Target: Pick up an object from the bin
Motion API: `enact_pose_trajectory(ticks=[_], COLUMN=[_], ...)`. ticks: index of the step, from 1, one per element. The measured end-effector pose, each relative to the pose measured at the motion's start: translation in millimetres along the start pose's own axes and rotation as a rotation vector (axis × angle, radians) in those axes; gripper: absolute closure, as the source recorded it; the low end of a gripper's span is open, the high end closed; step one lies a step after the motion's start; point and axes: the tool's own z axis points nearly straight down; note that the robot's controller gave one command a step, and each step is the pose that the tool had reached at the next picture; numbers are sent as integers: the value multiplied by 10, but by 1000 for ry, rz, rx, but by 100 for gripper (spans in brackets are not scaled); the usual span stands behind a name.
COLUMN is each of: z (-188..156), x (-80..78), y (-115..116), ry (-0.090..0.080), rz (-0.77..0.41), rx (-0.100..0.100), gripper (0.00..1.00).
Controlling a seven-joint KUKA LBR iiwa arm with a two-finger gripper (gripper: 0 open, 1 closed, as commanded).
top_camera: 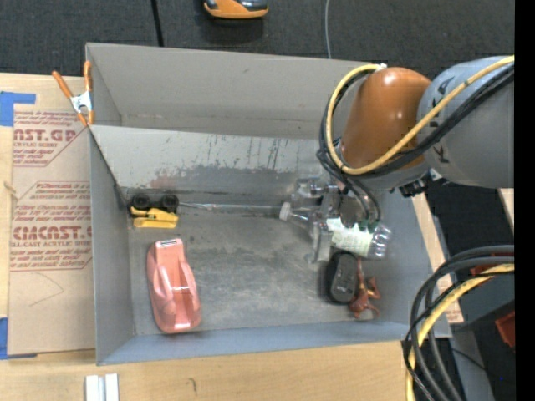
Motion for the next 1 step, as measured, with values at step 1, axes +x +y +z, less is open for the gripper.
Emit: enact_pose_trajectory(ticks=[1], z=[-49], x=[-15], y=[-1], ry=[-7], rz=[0], rx=[0], gripper=[0])
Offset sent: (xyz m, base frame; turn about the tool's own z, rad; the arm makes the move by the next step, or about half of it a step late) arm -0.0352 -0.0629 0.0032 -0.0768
